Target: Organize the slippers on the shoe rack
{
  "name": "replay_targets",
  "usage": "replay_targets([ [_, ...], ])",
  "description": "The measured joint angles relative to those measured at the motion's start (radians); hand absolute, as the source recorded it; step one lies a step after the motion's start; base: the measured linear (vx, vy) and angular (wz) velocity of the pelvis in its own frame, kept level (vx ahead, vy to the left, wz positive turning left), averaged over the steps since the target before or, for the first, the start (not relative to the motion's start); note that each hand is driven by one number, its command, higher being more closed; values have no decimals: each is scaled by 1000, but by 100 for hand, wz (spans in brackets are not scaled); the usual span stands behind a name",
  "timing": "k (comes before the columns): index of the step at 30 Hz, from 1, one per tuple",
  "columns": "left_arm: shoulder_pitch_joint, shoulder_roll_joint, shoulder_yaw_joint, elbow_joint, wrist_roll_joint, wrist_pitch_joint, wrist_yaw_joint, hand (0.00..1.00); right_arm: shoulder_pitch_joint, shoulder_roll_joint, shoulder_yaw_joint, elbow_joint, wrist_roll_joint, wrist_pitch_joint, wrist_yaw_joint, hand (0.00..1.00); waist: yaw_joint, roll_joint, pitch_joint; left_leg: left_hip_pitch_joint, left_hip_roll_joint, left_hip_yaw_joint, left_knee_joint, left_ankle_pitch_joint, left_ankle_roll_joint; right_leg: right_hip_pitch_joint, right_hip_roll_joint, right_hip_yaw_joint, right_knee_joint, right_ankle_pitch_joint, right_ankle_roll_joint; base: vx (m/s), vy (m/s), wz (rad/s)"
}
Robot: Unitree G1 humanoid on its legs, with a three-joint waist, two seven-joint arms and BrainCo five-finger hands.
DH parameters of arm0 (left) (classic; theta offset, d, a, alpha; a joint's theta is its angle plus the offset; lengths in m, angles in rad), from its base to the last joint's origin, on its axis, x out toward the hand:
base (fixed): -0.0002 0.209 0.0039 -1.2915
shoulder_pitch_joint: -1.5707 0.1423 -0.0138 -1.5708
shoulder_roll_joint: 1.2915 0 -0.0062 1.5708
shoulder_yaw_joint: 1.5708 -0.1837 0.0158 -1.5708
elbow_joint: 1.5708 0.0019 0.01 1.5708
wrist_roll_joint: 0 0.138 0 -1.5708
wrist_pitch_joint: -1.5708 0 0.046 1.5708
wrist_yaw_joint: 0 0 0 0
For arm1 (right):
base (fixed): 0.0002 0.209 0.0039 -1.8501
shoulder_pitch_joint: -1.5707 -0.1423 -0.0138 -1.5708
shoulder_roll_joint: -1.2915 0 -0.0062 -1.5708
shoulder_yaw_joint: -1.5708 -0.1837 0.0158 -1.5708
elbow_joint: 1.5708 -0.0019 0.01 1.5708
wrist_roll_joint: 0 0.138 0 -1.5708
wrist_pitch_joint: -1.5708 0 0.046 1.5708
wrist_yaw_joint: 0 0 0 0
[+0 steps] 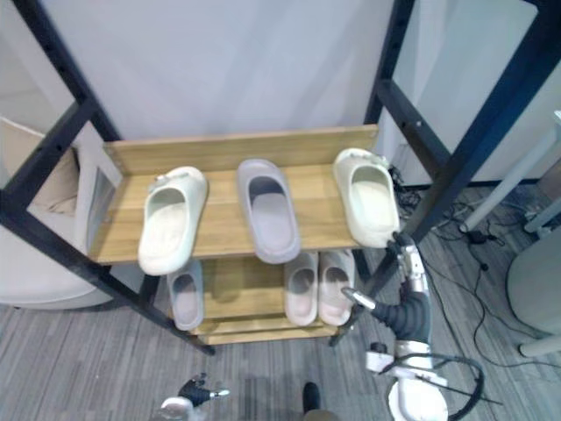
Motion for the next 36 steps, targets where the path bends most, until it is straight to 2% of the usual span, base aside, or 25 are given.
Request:
replay_targets([
  [3,2,1,1,1,1,0,0,0,-26,-7,5,0,6,-1,0,0,2,-8,-1,-1,-1,-2,0,0,1,0,-2,0,0,8,5,-13,0,0],
  [9,3,0,13,1,9,1,-1,0,-91,-77,19,0,35,-1,1,0,2,-10,-3,-11,-3,-24,2,1,3,0,-5,-16,0,8,6,4,-4,9],
  [16,5,1,27,-1,9,1,-3,0,-238,-126,9,12,37,4,-1,0,10,-13,-4,-23,-8,-49,2,6,10,0,-10,-42,0,6,8,6,2,11],
  [19,8,2,59,-3,9,2,-5,0,-310,-162,-20,87,37,22,-3,0,15,-19,-3,-30,-13,-54,2,9,14,-3,-15,-47,0,6,9,-12,8,7],
  [29,12,21,62,-23,7,4,-23,0,-517,-281,-16,295,45,72,-10,0,28,-33,5,-34,-11,-63,-2,9,13,-4,-14,-58,0,5,12,0,1,2],
  [36,21,26,63,-40,5,5,-24,0,-655,-357,26,438,55,100,-2,0,30,-42,10,-35,-11,-78,-15,14,11,-5,-15,-76,-1,2,15,18,5,5],
])
